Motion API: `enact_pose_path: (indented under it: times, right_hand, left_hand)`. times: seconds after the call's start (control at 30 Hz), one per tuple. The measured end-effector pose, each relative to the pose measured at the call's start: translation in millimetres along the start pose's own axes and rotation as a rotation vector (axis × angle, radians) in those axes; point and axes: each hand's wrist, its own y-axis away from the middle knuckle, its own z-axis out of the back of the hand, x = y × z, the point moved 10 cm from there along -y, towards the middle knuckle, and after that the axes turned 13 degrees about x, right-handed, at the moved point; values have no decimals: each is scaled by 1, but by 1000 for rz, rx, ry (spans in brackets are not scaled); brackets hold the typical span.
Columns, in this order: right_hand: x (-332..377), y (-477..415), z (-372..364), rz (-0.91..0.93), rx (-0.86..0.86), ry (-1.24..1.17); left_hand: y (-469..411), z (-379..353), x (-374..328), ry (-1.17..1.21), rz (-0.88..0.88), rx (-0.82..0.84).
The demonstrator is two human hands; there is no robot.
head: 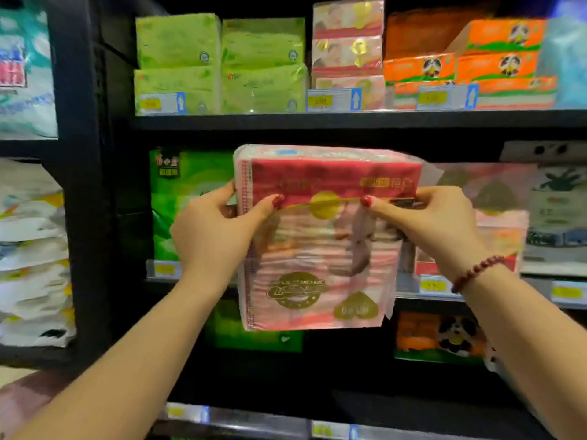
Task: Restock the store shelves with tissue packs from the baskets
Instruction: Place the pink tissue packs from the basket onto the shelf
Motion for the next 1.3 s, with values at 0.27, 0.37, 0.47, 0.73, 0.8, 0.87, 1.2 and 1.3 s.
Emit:
enact_pose_path:
  times: [0.27,0.37,0.47,0.73,0.8,0.87,1.2,1.3]
  right_hand:
    - [31,-54,47,156,-189,73]
    - [17,-59,53,138,-255,119]
    - [-8,-58,49,104,-295,159]
    - [-68,-61,16,77,-255,219]
    - [-80,-66,11,55,-232,227]
    - [-90,-73,8,44,-221,213]
    - [-140,-100,-43,-78,18,594]
    - [-153,-100,-56,-74,90,695]
  left_hand:
    - [-77,-25,-19,235,-236,-86]
    - [-91,-53,-7,316,-288,-32]
    - [-95,-89,15,376,-300,39]
    - [-80,-153,66,269,-198,82]
    - [-79,-161,70,196,-175,81]
    - [-81,-168,72,178,-154,91]
    - [-86,-218,82,-40,-153,340]
    - [-84,-231,83,-53,-160,414]
